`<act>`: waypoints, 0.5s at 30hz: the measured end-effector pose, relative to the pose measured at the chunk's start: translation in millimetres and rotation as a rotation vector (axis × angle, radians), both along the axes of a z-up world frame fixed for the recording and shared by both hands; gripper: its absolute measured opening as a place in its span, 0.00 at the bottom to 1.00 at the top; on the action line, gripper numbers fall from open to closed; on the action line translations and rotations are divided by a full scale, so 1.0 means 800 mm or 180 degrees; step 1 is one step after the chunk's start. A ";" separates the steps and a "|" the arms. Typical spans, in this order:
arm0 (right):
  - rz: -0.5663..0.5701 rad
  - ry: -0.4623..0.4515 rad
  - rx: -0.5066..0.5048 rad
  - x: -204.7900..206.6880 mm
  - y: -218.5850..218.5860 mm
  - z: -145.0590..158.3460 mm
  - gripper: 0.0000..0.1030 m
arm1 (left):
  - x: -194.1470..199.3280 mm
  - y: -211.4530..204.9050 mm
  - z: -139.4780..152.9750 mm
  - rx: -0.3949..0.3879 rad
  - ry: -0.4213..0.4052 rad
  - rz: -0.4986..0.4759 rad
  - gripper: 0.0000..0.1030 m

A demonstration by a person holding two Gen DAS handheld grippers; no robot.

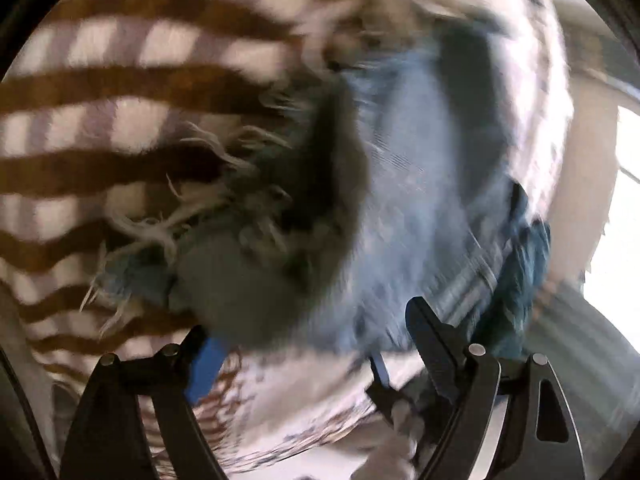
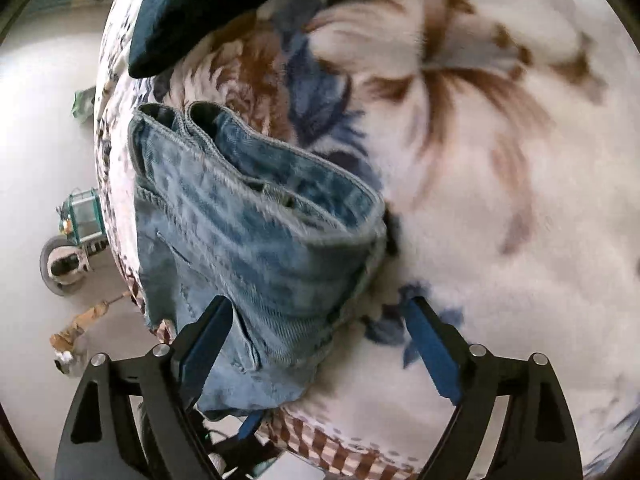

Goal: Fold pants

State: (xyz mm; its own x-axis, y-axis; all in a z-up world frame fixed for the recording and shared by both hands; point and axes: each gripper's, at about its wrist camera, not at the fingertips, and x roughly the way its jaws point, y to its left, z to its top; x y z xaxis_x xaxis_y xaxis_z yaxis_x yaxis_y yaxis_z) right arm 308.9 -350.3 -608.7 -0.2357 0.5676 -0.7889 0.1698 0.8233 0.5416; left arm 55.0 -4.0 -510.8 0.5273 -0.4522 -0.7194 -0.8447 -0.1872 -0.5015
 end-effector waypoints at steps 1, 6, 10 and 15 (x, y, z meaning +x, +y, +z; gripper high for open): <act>0.0005 0.0014 0.0023 0.005 0.002 -0.002 0.88 | -0.006 0.002 -0.009 -0.0022 0.0086 0.0124 0.78; -0.0152 -0.0198 0.0128 0.016 0.007 -0.006 0.57 | 0.000 0.009 0.001 0.0387 0.0260 -0.0016 0.29; -0.0352 -0.0294 0.0091 0.000 0.008 0.008 0.42 | 0.029 0.018 0.046 0.0989 0.0007 -0.0747 0.21; -0.0723 -0.0221 0.0368 -0.050 -0.001 0.041 0.39 | 0.029 0.055 0.093 0.1382 -0.0389 -0.1146 0.21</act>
